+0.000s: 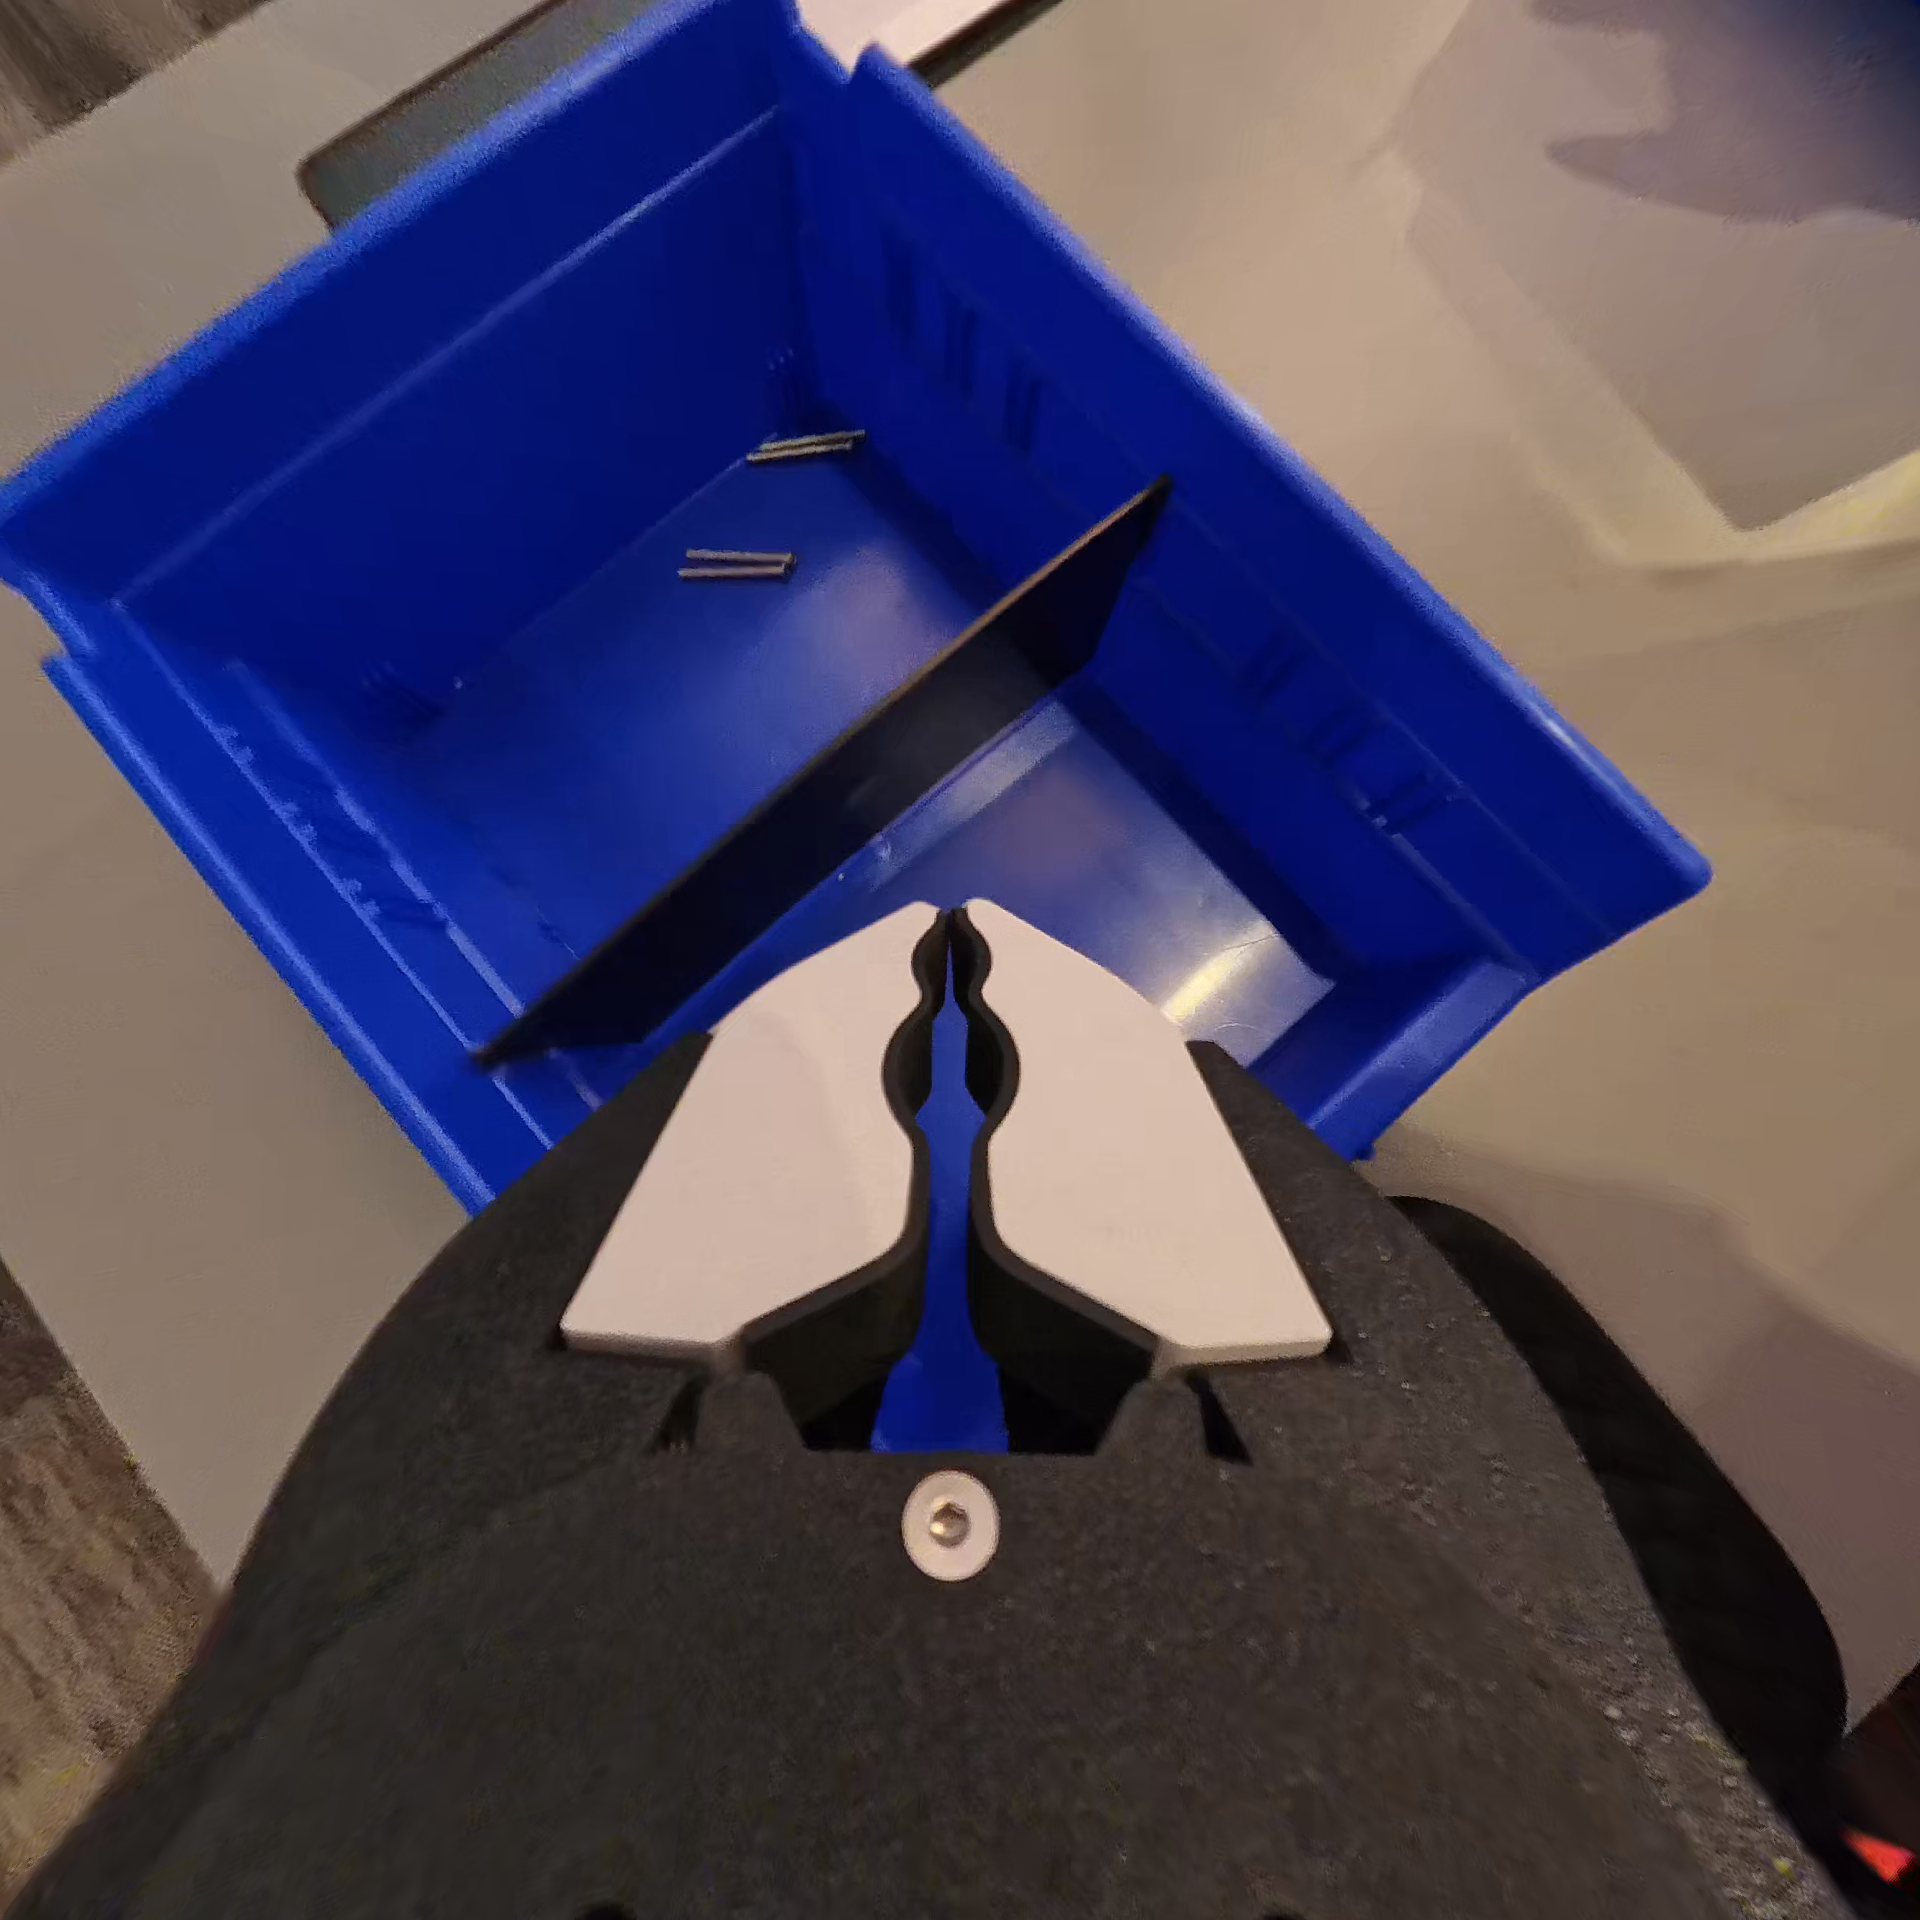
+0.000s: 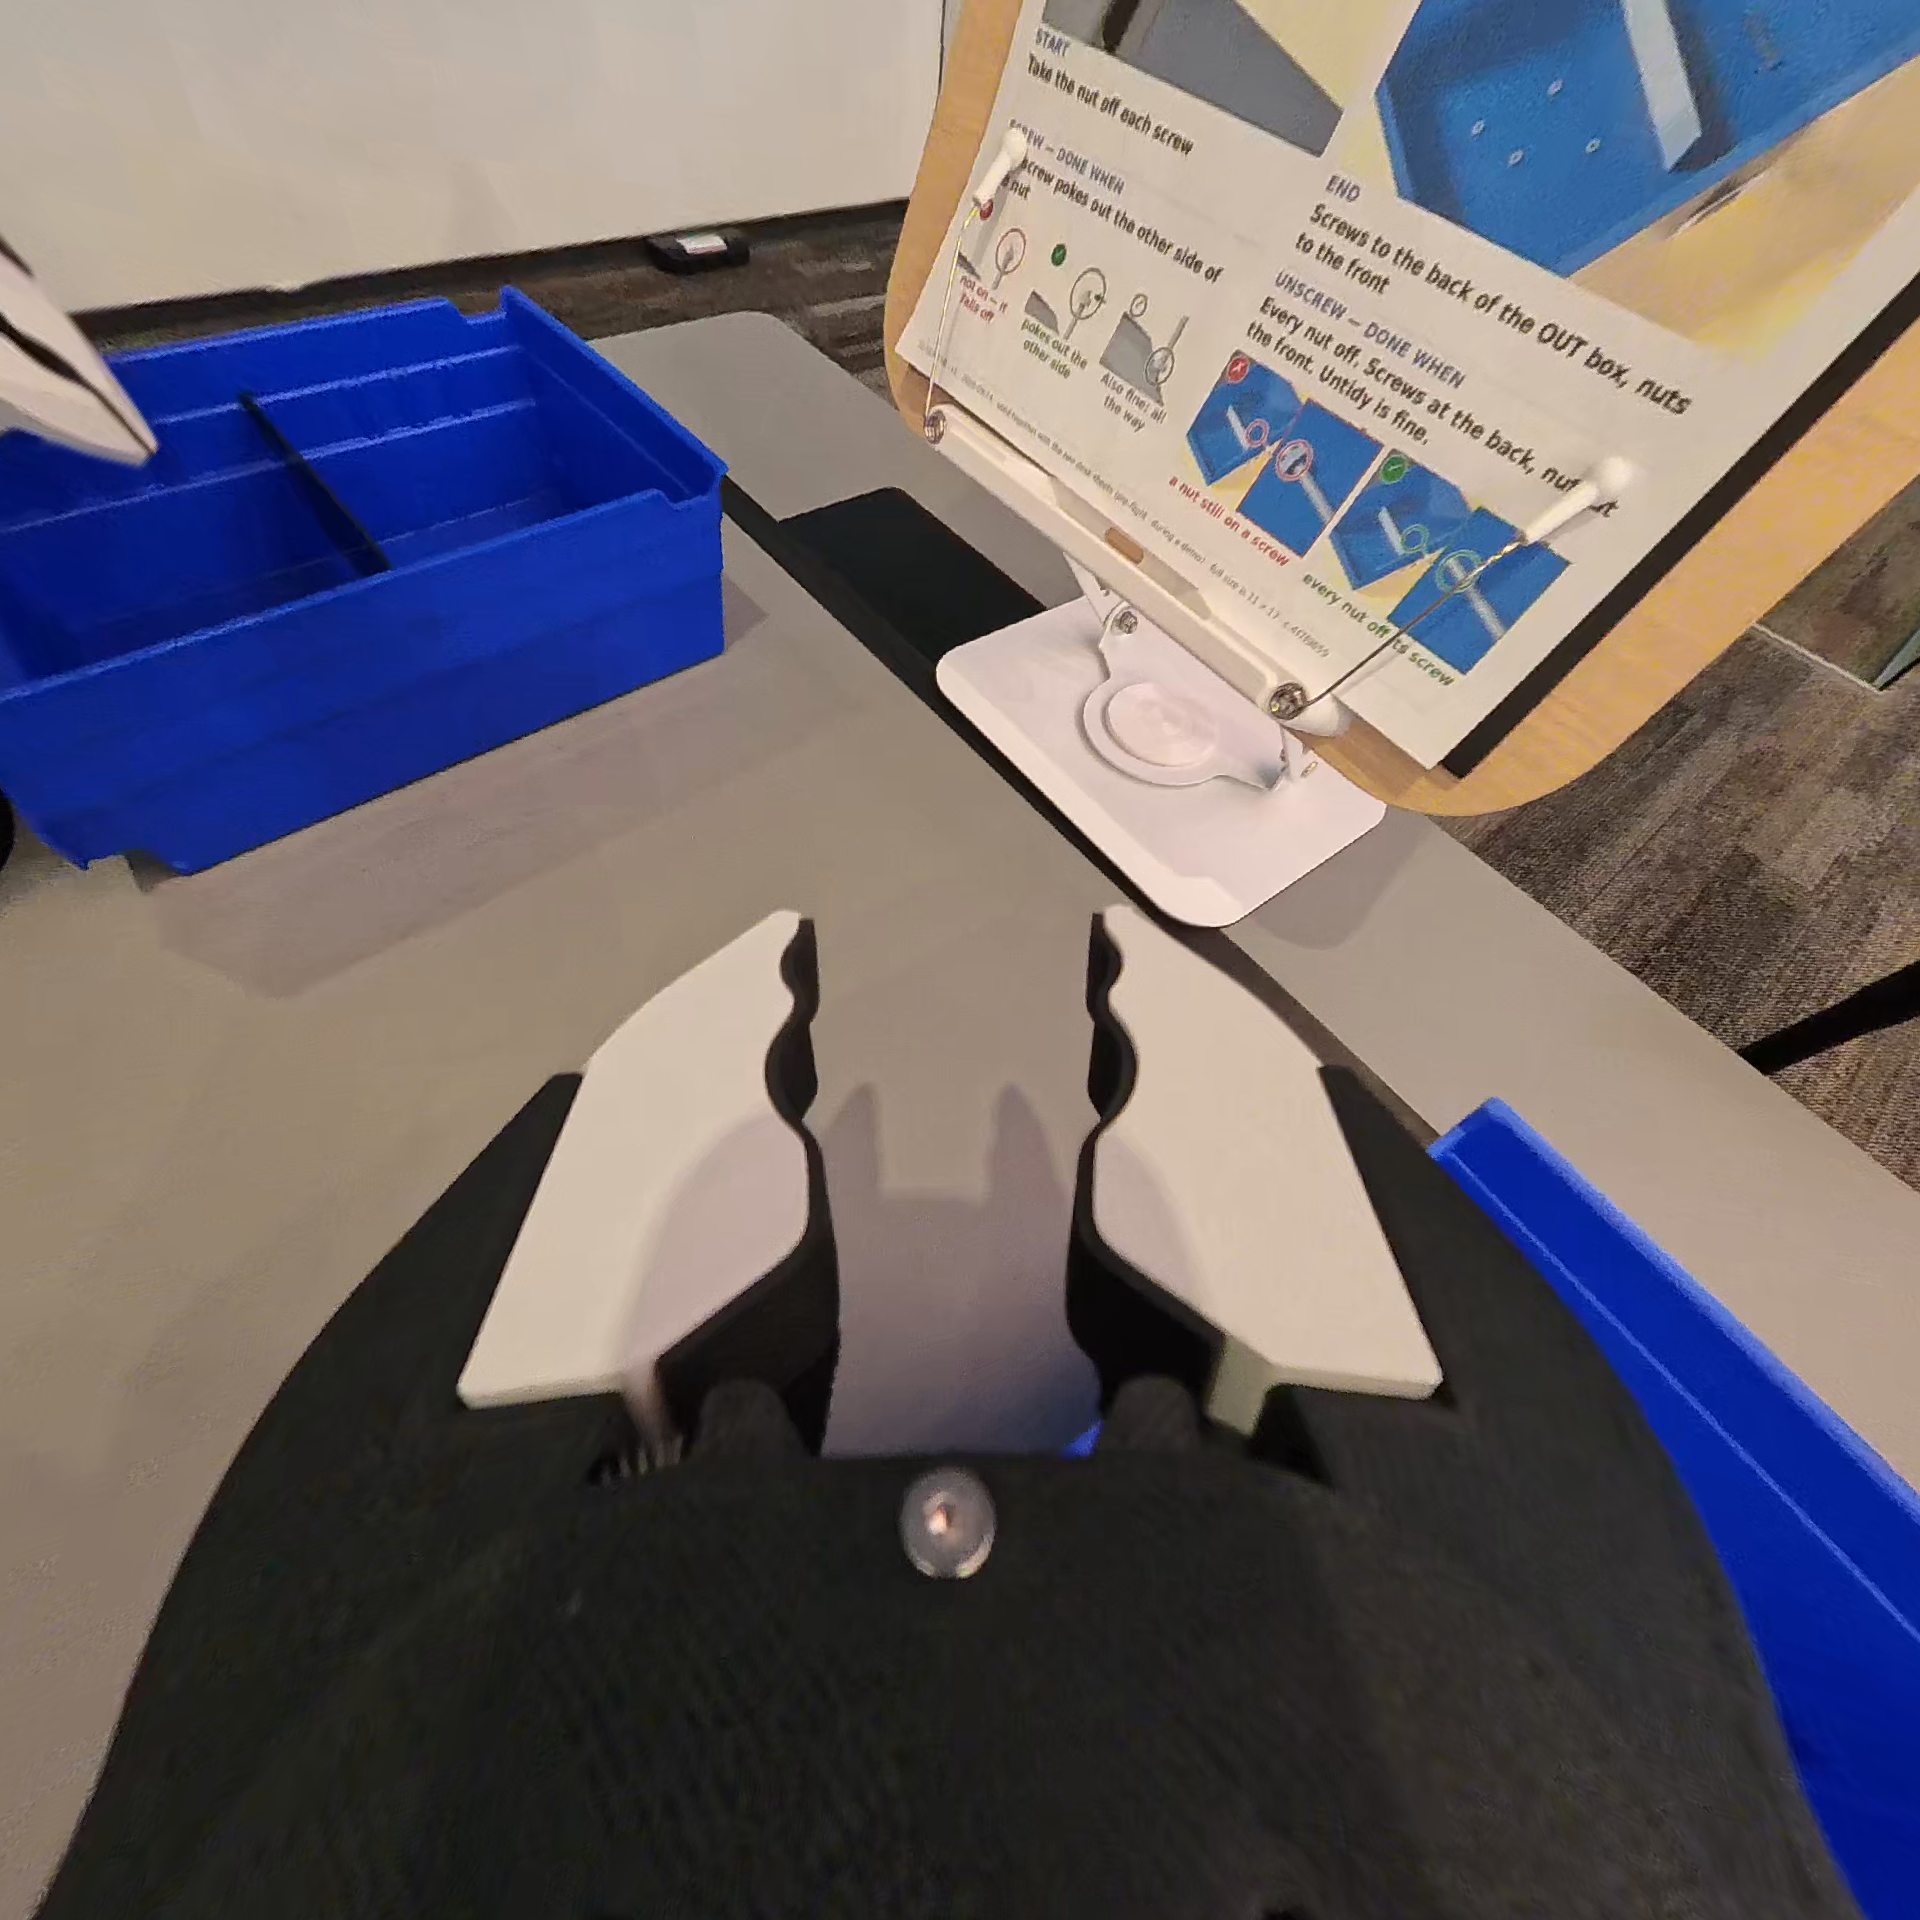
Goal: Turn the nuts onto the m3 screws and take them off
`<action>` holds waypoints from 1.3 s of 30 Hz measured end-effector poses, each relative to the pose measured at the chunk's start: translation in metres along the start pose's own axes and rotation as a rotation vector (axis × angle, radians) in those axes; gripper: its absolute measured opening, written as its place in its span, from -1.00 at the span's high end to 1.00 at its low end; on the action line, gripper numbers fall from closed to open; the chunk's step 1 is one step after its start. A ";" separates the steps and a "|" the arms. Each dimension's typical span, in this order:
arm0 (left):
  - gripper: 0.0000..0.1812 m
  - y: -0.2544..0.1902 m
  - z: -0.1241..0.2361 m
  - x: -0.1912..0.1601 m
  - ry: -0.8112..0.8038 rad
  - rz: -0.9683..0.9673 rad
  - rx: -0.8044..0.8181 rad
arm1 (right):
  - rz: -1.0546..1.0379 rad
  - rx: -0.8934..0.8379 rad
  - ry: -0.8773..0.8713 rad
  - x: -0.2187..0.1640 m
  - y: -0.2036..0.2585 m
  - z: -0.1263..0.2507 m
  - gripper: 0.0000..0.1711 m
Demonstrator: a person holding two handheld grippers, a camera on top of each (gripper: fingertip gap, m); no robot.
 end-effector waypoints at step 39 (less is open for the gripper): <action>1.00 0.038 -0.051 0.099 0.209 -0.506 -0.365 | -0.013 0.186 0.019 -0.023 0.002 -0.041 0.41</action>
Point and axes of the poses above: each gripper's, where its closed fingertips meet, z back along the fingers, x out of its top, y = z × x across the jaws, the point moved 9 cm from there along z, back along the fingers, and after that the axes turned 10 degrees about y, right-handed, at the moved point
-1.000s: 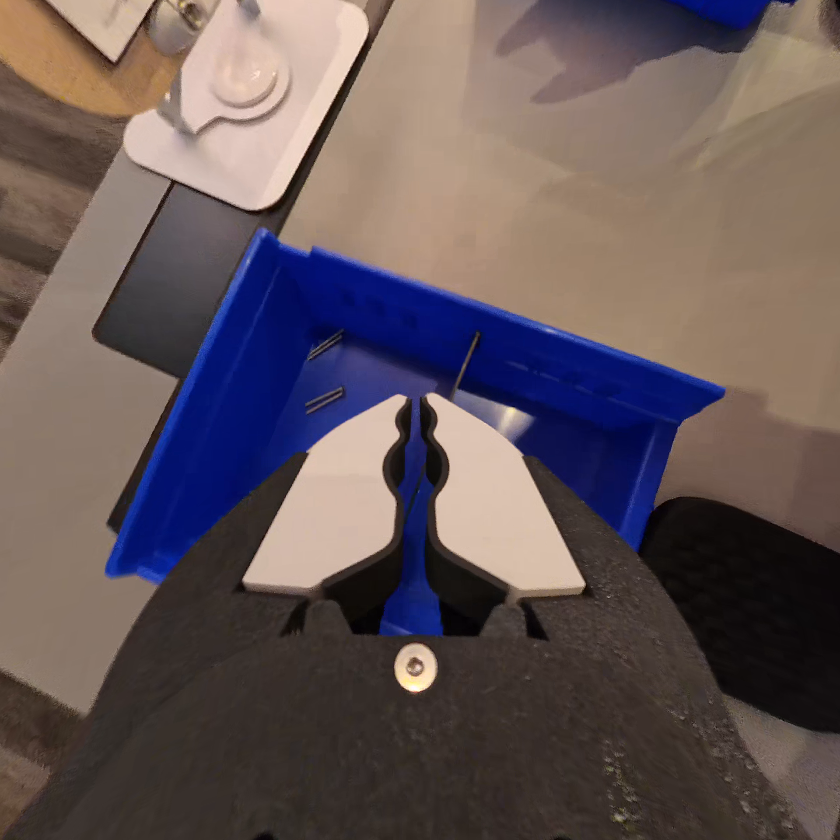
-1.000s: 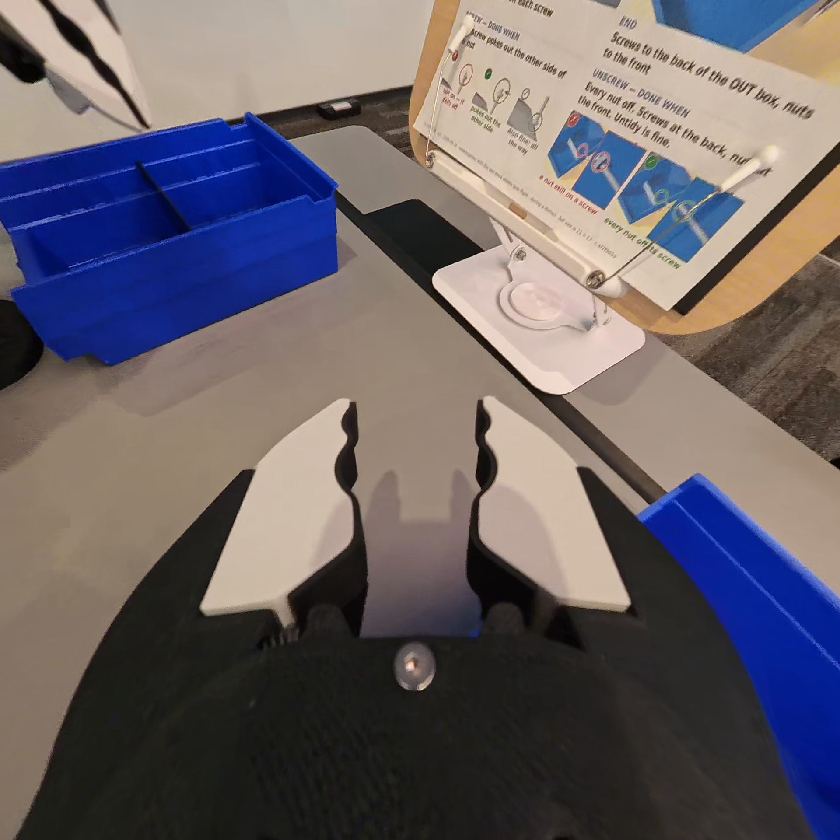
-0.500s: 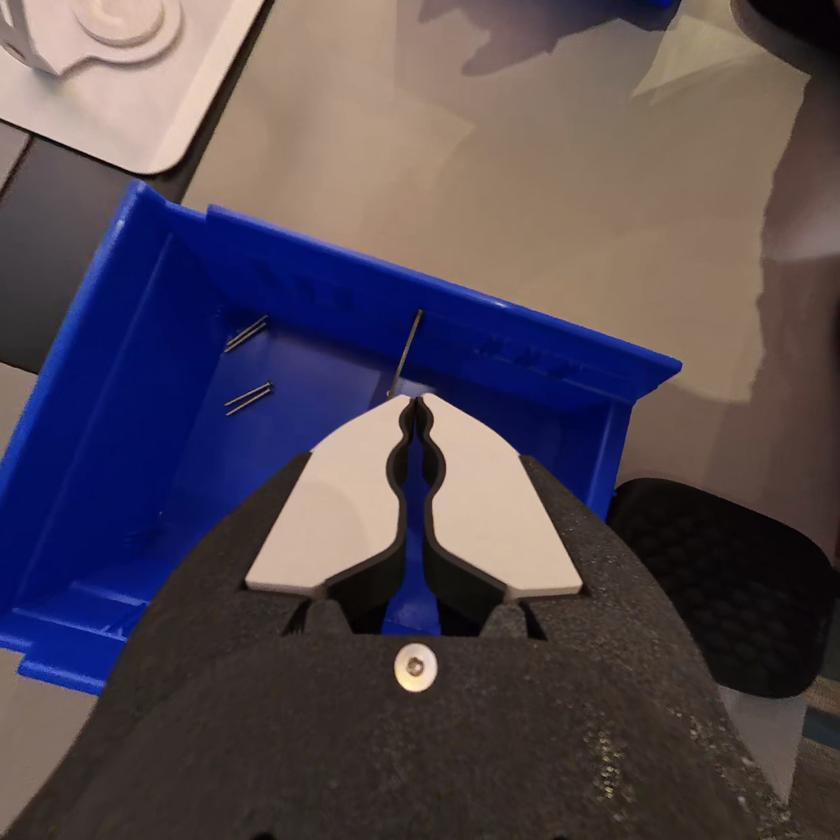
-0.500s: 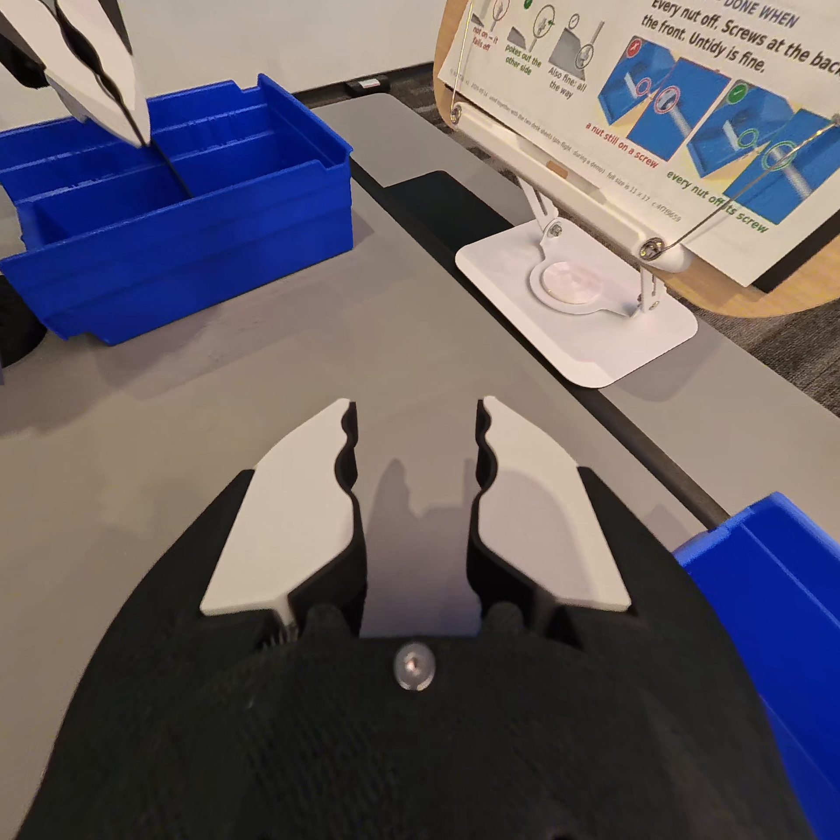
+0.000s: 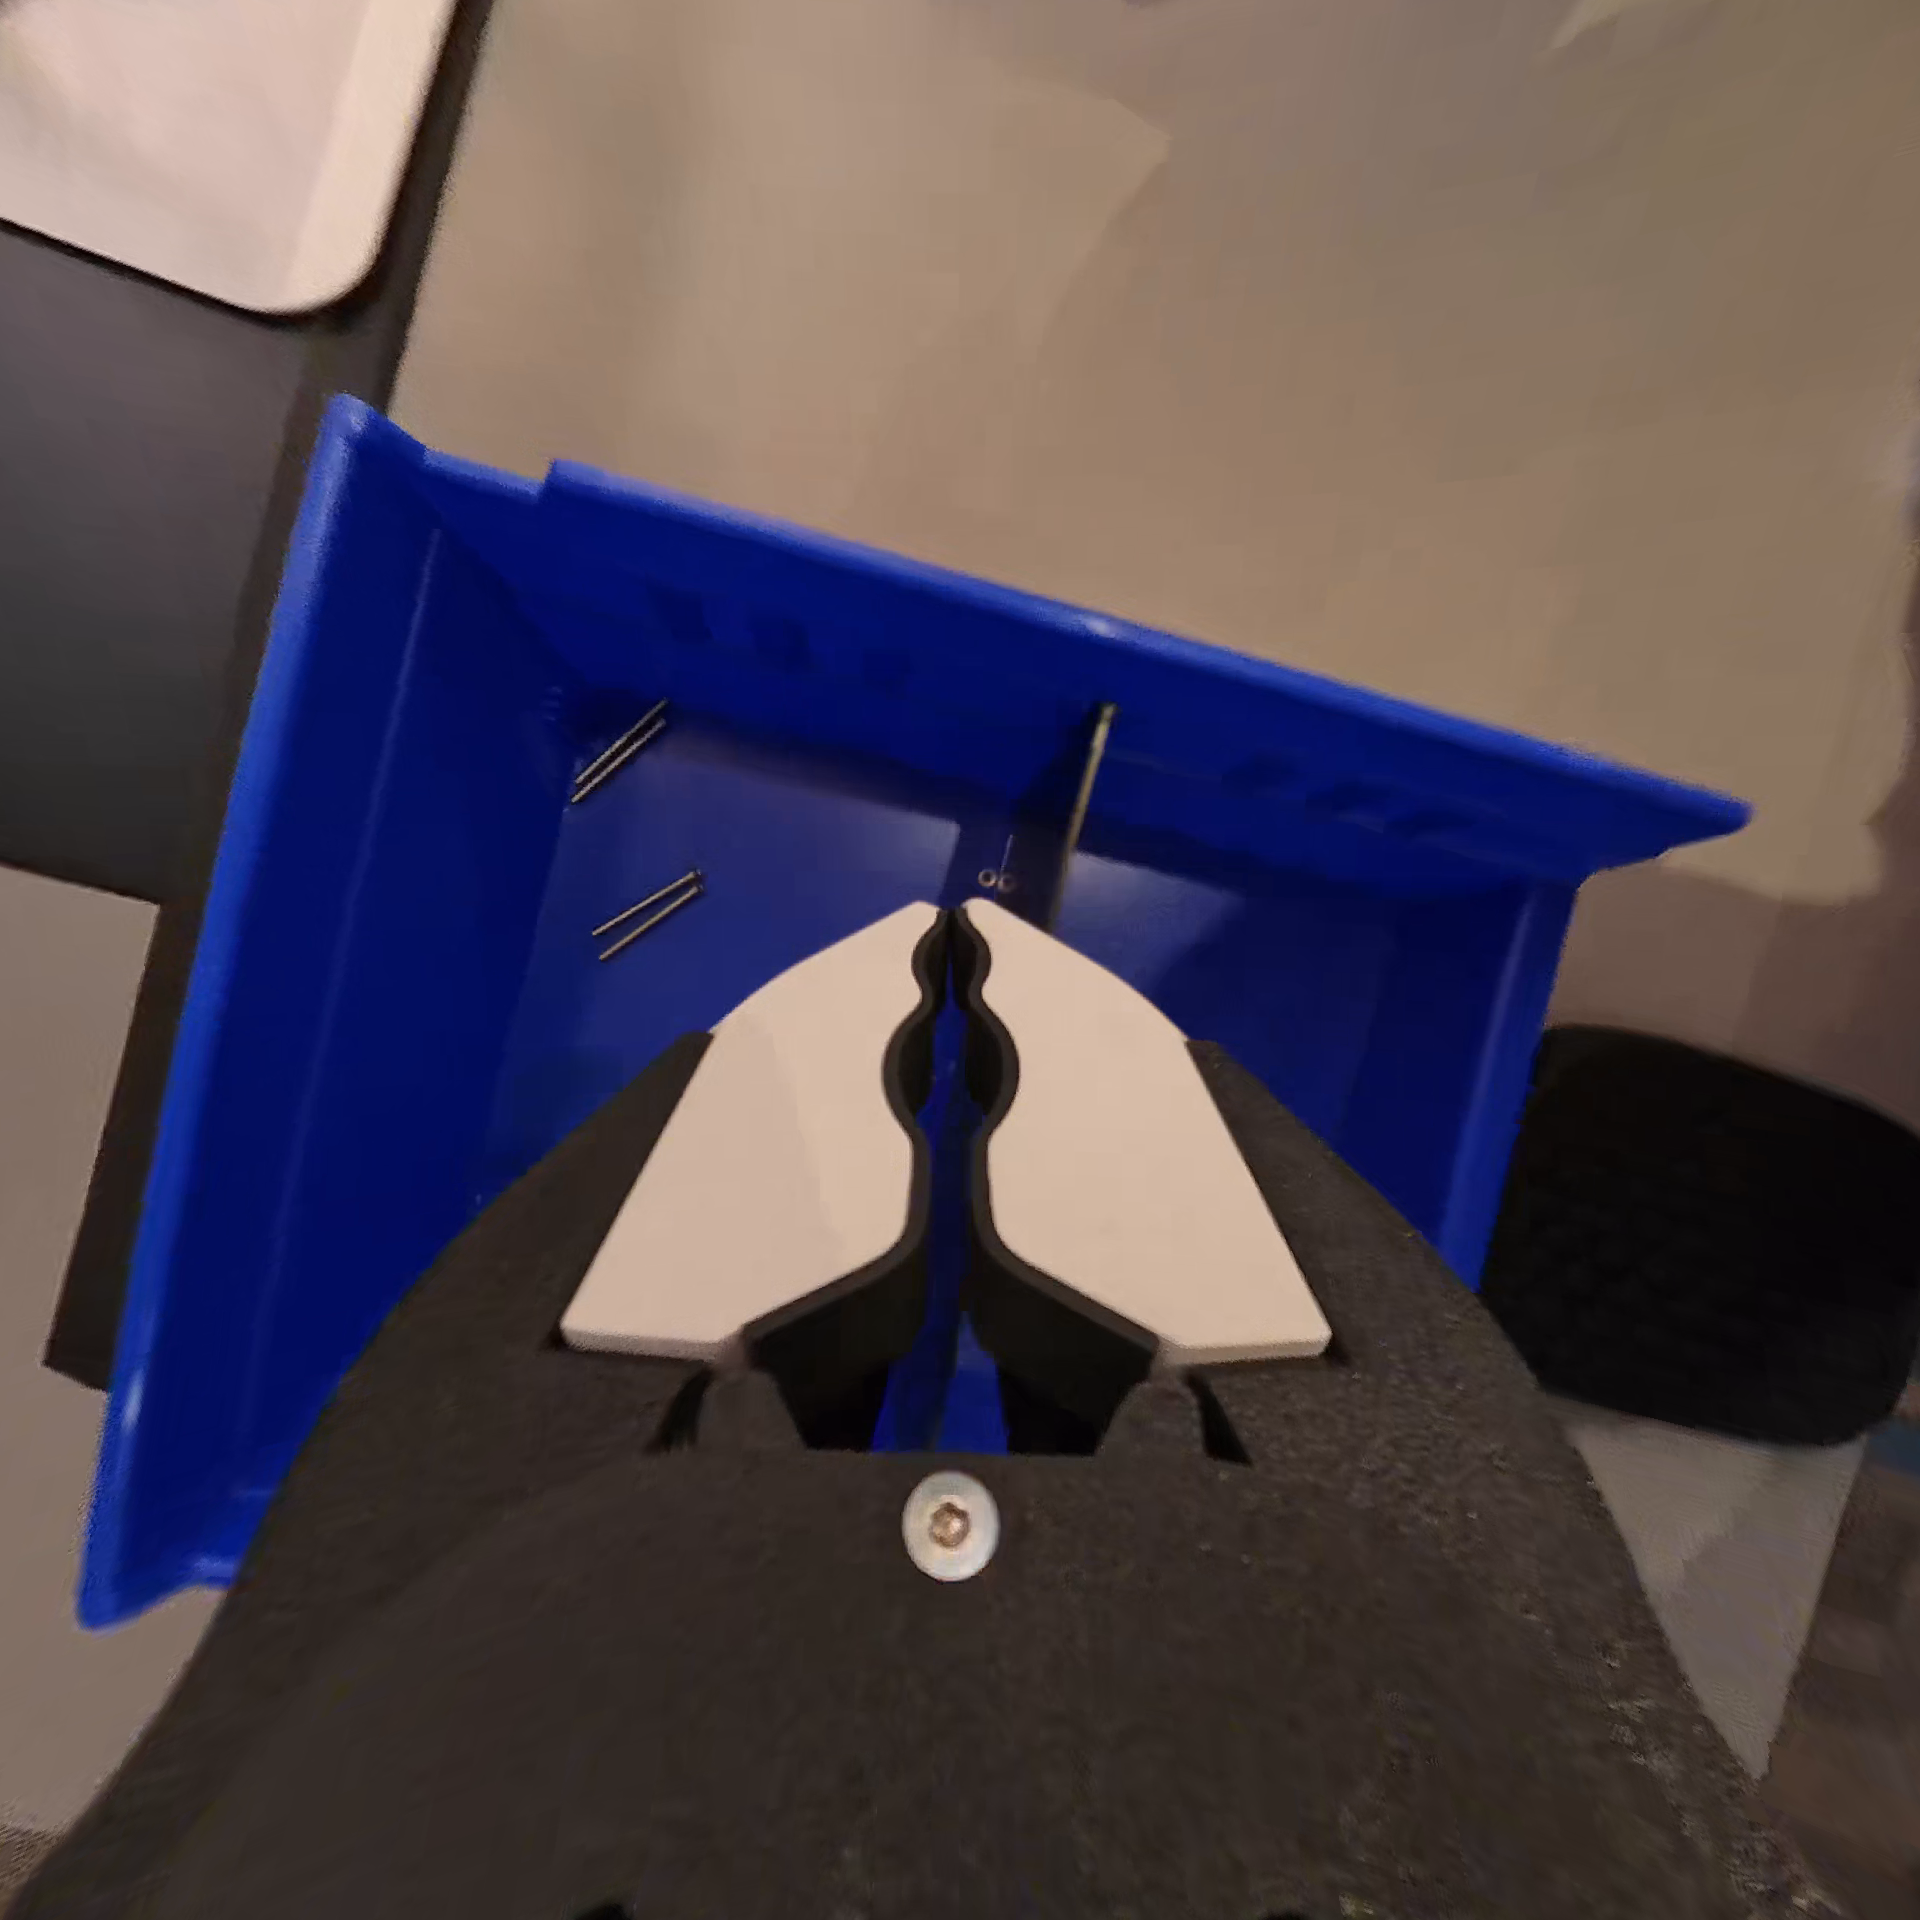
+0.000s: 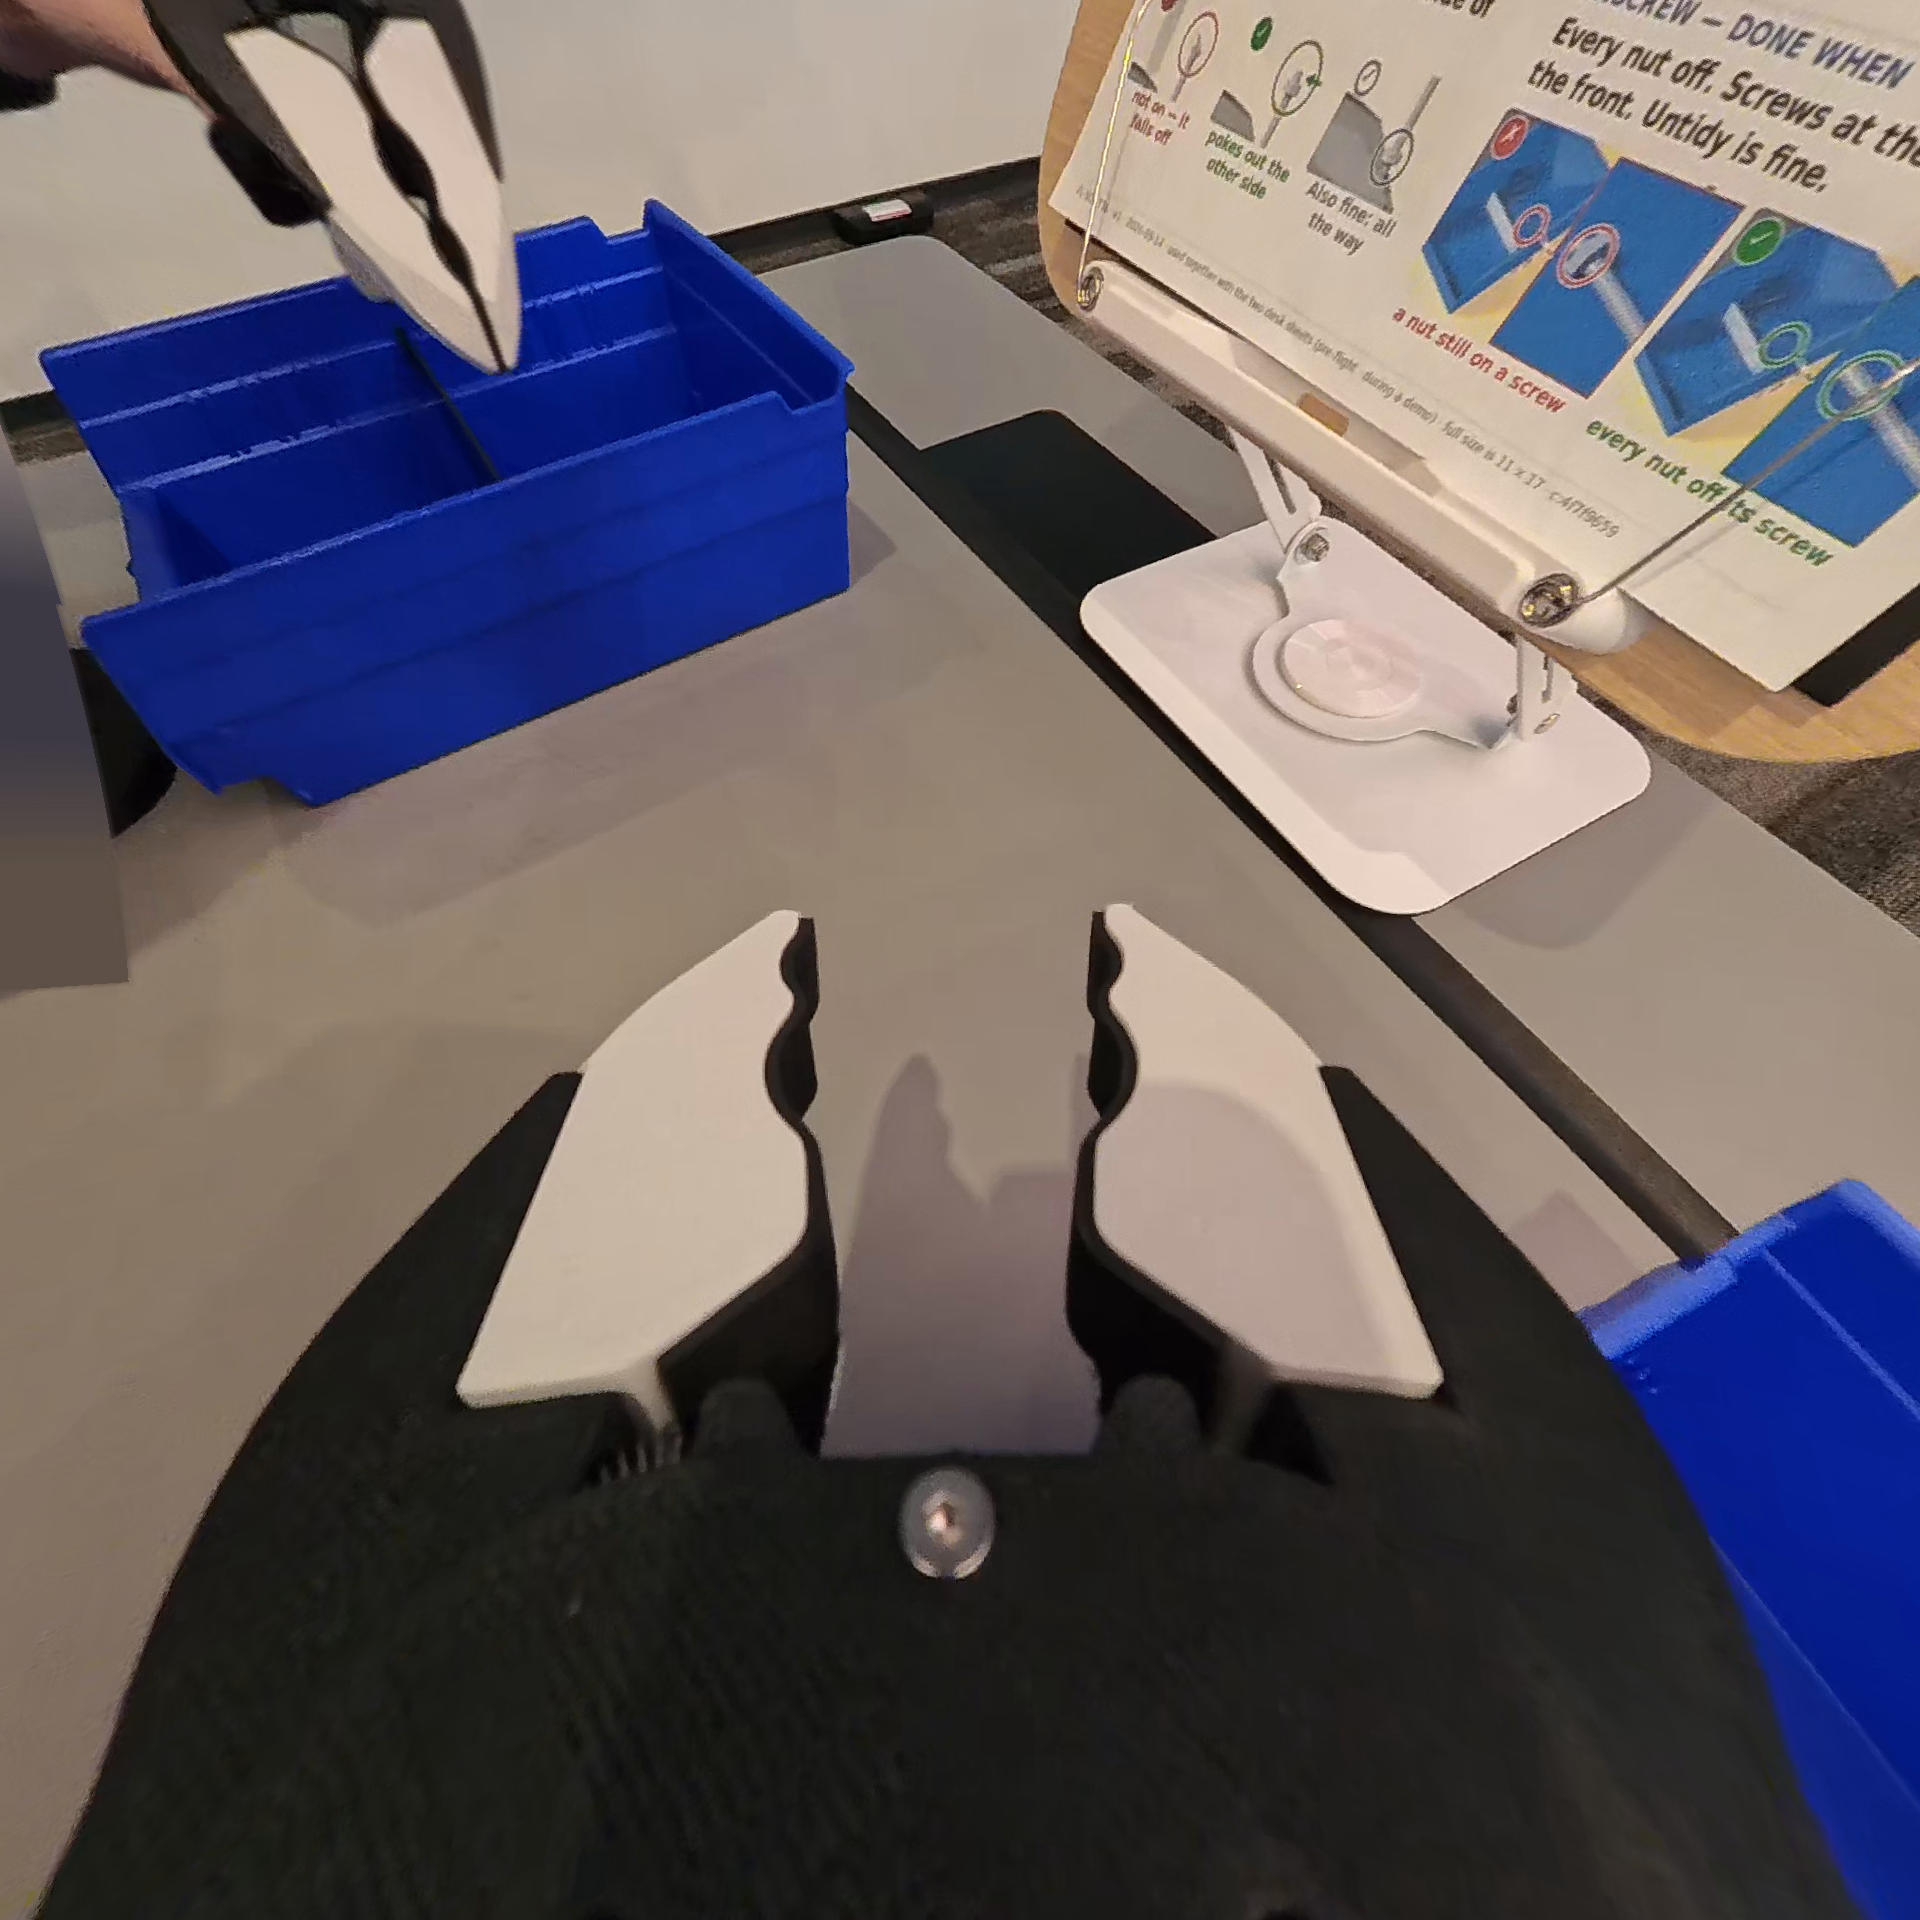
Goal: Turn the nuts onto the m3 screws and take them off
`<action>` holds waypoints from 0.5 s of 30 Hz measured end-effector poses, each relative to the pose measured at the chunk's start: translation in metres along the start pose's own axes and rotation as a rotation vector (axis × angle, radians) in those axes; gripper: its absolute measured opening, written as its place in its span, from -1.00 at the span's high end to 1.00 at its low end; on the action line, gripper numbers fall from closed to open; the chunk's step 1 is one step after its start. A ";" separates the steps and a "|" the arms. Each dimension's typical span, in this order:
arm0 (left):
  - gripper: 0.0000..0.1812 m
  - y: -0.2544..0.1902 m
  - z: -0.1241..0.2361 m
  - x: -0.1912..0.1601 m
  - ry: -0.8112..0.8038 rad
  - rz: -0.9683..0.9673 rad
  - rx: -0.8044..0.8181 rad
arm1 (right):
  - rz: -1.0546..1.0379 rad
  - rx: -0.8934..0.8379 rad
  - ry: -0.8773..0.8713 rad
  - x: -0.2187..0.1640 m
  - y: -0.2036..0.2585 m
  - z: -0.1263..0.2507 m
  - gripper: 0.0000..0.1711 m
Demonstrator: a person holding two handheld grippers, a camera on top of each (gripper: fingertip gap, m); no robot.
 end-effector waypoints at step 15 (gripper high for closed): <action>0.99 0.041 -0.069 0.016 0.307 -0.263 -0.294 | 0.046 -0.071 0.014 0.005 0.001 0.012 0.41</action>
Point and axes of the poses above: each gripper's, where its closed fingertips meet, z back along the fingers, x out of its top, y = z × x across the jaws, the point moved 9 cm from there along z, back along the fingers, and after that the axes turned 10 degrees about y, right-handed, at the moved point
